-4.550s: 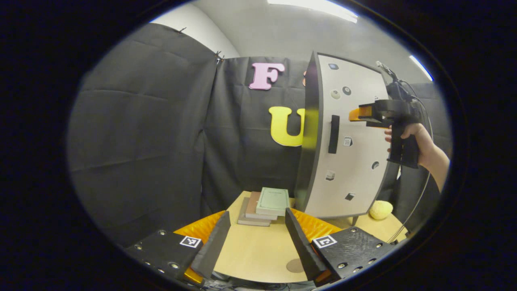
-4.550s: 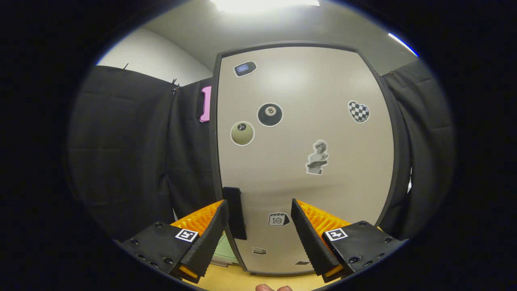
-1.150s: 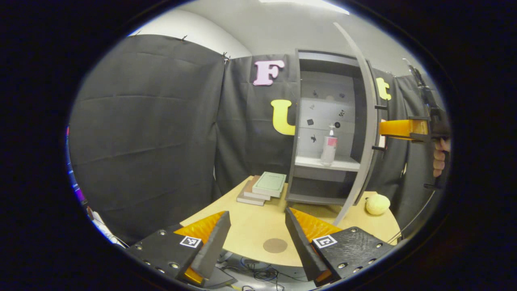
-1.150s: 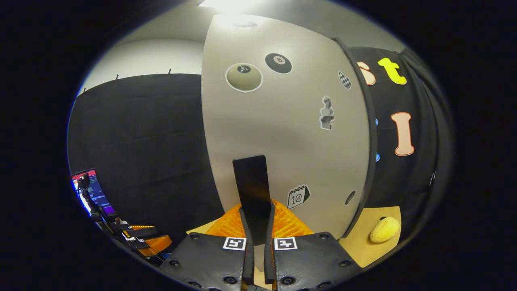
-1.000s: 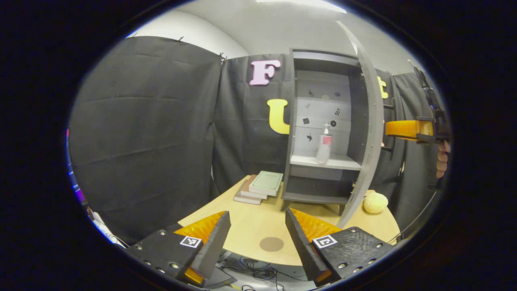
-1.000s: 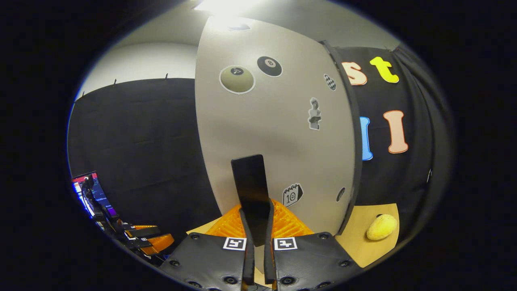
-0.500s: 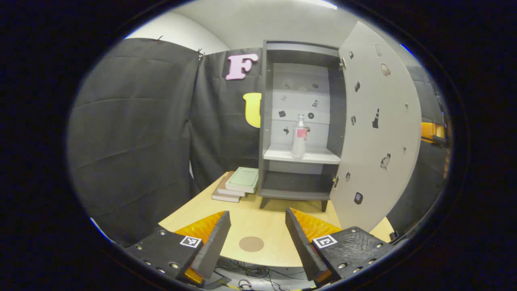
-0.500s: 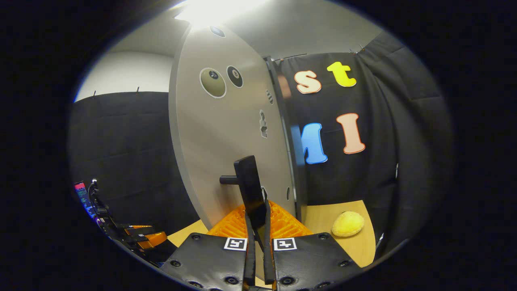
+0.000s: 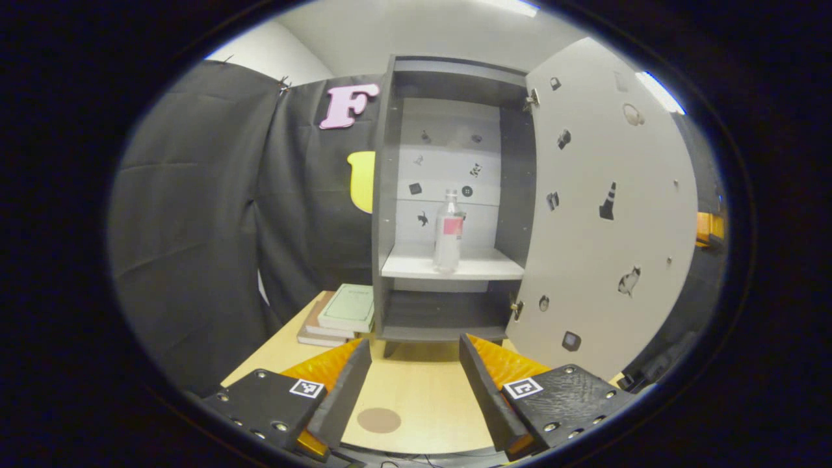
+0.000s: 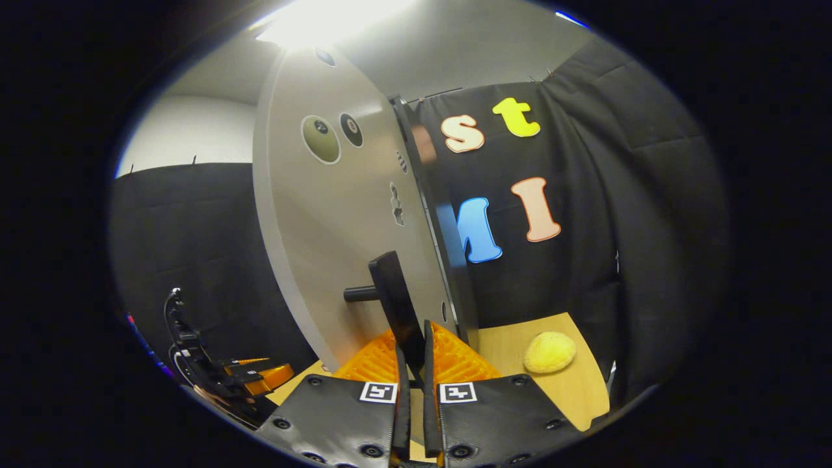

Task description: Open the cabinet door with the right hand, grasp the bottle in the cabinet with the left hand and place it on the coaster, then close the cabinet door with the right hand.

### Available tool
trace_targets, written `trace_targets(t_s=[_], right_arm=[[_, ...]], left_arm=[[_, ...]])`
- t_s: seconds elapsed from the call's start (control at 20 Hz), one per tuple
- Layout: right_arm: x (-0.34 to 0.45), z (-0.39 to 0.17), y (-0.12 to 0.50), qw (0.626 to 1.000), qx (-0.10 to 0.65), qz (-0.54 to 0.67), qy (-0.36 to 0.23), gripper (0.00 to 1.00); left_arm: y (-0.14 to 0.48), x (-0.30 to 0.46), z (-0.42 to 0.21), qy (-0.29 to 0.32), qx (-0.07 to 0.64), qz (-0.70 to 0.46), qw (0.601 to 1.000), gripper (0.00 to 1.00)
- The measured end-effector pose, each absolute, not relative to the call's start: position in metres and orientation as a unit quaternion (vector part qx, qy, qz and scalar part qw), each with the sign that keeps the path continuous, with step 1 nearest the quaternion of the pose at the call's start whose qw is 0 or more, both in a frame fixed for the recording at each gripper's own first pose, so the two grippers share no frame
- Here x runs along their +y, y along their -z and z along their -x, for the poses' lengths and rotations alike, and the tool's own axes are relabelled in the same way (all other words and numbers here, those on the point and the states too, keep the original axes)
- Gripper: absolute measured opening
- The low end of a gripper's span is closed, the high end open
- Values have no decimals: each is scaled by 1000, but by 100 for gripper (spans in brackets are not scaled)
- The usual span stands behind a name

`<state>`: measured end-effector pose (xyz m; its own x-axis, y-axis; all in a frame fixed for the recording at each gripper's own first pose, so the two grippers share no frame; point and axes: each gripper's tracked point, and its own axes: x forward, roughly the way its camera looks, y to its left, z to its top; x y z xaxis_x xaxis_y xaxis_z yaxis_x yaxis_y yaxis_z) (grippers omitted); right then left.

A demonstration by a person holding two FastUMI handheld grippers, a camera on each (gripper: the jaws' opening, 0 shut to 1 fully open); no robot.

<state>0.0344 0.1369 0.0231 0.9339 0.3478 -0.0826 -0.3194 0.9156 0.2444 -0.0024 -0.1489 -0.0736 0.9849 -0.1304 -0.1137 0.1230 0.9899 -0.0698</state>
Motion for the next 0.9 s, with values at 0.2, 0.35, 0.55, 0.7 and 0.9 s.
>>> trace_targets(t_s=[0.2,0.35,0.55,0.7,0.9], right_arm=[[128,-25,-21,986,54,-99,-125,11],[118,-3,-11,987,65,-105,-101,20],[86,22,-3,992,65,-108,-22,56],[58,33,-3,993,53,-89,56,100],[31,51,-11,987,36,-84,134,97]], left_arm=[[34,-152,-55,113,25,37,993,84],[5,-154,-101,139,-1,21,990,82],[-25,-174,-158,179,-17,22,983,82],[-44,-195,-196,210,-30,10,977,82],[-38,-223,-244,239,-19,-5,971,82]])
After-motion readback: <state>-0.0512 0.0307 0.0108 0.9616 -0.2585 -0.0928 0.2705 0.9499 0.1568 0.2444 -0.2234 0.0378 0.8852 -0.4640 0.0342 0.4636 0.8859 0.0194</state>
